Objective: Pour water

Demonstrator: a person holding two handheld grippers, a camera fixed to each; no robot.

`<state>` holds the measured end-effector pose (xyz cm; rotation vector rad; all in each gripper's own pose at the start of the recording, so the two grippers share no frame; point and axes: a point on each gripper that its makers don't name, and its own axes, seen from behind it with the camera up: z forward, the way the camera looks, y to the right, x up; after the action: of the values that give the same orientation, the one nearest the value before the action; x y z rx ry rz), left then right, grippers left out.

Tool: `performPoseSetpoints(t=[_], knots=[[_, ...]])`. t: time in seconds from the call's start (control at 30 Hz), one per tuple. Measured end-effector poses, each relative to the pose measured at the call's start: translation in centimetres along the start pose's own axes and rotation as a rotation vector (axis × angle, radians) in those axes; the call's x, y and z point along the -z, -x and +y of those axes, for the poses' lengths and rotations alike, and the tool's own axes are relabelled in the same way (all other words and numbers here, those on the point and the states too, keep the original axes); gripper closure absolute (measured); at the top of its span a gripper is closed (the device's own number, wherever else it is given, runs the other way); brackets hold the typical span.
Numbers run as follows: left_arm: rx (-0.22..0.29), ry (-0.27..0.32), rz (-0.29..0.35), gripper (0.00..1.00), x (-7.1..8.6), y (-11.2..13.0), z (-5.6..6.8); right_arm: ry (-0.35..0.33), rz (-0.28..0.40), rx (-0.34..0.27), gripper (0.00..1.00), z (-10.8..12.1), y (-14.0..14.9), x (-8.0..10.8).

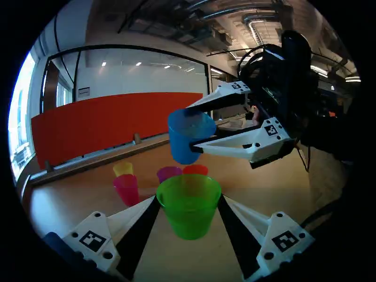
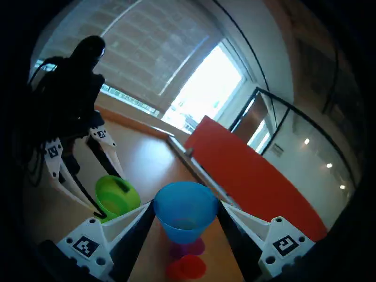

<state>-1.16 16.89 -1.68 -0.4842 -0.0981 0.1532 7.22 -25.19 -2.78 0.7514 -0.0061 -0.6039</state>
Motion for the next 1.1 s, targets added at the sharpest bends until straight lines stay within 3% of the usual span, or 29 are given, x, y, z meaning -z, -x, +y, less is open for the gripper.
performPoseSetpoints(t=[0.17,0.57,0.77,1.1], knots=[[0.005,-0.006,-0.002,0.14,0.1,0.0,-0.4,-0.026,-0.048,-0.173,0.06,-0.1,1.9,-0.1],[-0.007,-0.015,-0.012,0.14,0.2,0.0,-1.2,-0.081,-0.090,-0.412,0.06,-1.0,3.8,0.2],[-0.003,-0.027,-0.013,0.14,0.0,0.0,-2.1,-0.096,-0.103,-0.470,0.06,-1.1,4.5,0.6],[0.001,-0.047,-0.039,0.14,-0.6,0.6,-3.7,-0.119,-0.148,-0.468,0.06,-2.0,6.6,1.3]])
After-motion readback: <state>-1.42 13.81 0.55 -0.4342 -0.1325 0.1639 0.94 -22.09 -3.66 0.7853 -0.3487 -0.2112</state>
